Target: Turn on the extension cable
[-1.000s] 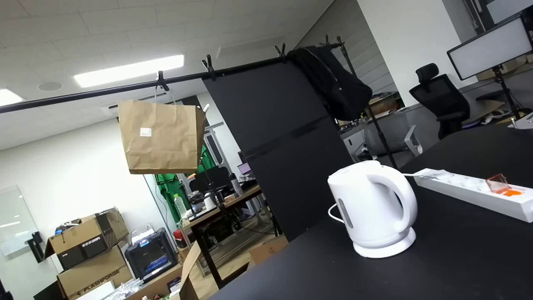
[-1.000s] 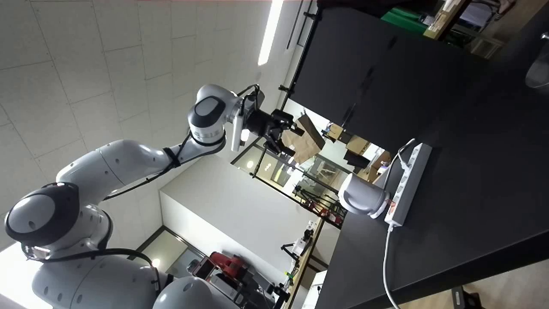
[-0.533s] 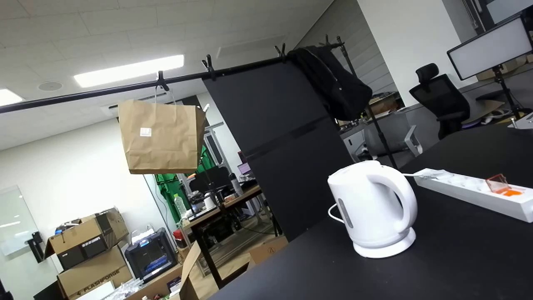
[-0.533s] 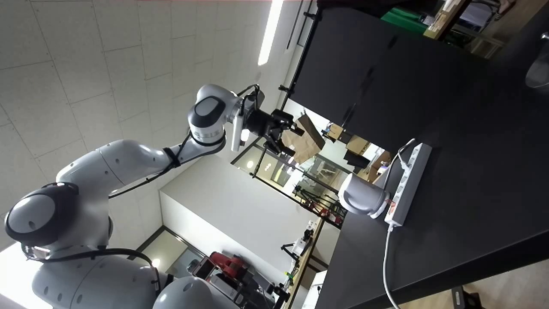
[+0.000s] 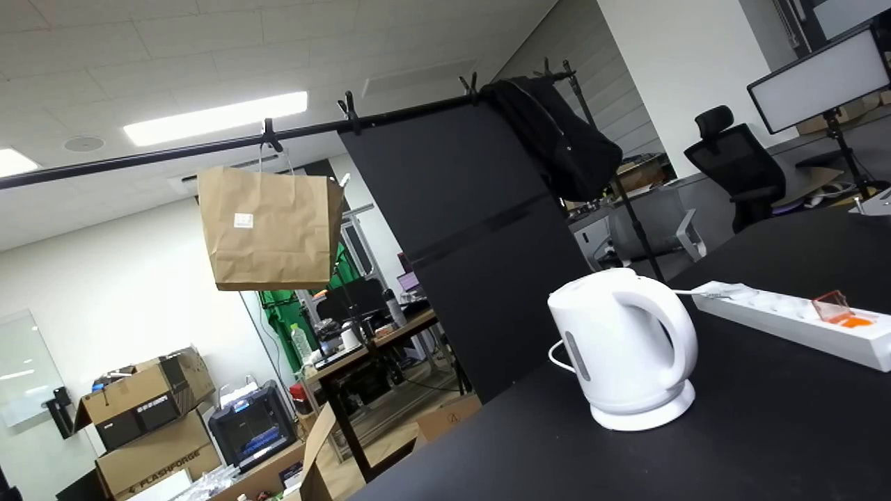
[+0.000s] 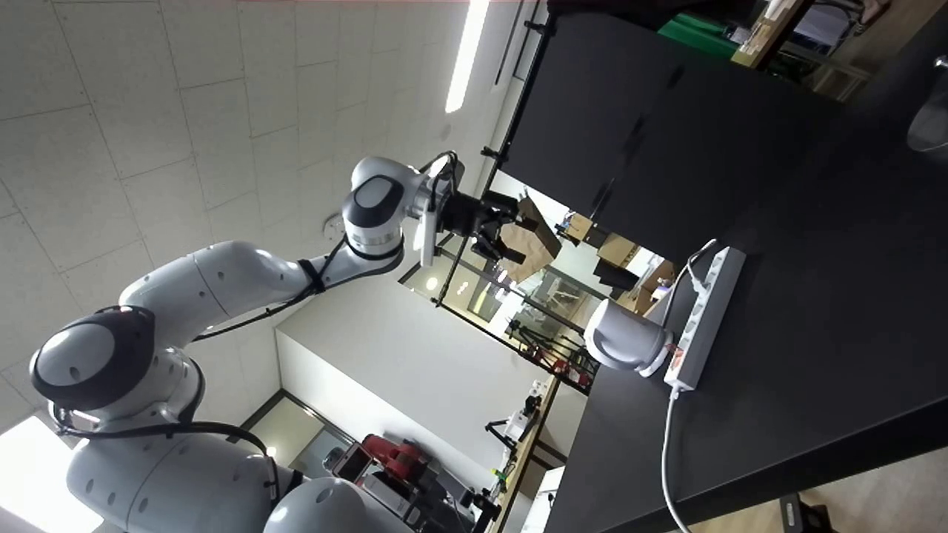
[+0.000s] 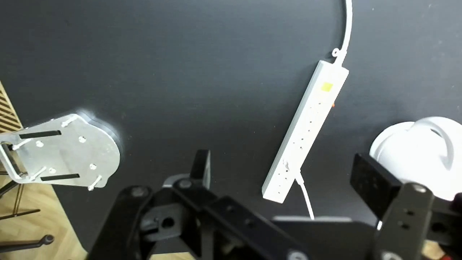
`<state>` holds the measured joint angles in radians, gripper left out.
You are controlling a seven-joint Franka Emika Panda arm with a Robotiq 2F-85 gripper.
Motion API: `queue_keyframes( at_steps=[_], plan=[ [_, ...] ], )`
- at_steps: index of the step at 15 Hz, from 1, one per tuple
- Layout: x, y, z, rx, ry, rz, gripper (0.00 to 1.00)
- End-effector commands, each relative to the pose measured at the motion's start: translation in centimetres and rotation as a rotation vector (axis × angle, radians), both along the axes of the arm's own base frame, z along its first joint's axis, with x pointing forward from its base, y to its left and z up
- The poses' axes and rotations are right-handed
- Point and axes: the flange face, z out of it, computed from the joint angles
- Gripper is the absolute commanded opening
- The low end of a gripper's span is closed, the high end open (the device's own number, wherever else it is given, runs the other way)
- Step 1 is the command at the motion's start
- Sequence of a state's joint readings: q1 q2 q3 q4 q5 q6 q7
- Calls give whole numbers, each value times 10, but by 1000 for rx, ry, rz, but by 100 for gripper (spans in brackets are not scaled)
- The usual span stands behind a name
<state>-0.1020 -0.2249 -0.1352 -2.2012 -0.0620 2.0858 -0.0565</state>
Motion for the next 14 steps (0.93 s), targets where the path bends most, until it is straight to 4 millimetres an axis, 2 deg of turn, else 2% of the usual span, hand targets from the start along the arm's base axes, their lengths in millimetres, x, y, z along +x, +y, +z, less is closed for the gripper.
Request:
queue_keyframes(
  at_steps=[1,2,3,7,12,14],
  plan=[
    [22,23,-28,-47,-28,-81,75],
    [28,32,-39,-58,-36,-91,73],
    [33,39,-48,-64,-40,-102,67],
    [51,68,-89,-108,-34,-133,37],
    [63,96,-134,-125,-12,-162,3],
    [65,105,-150,-113,8,-156,0]
  ],
)
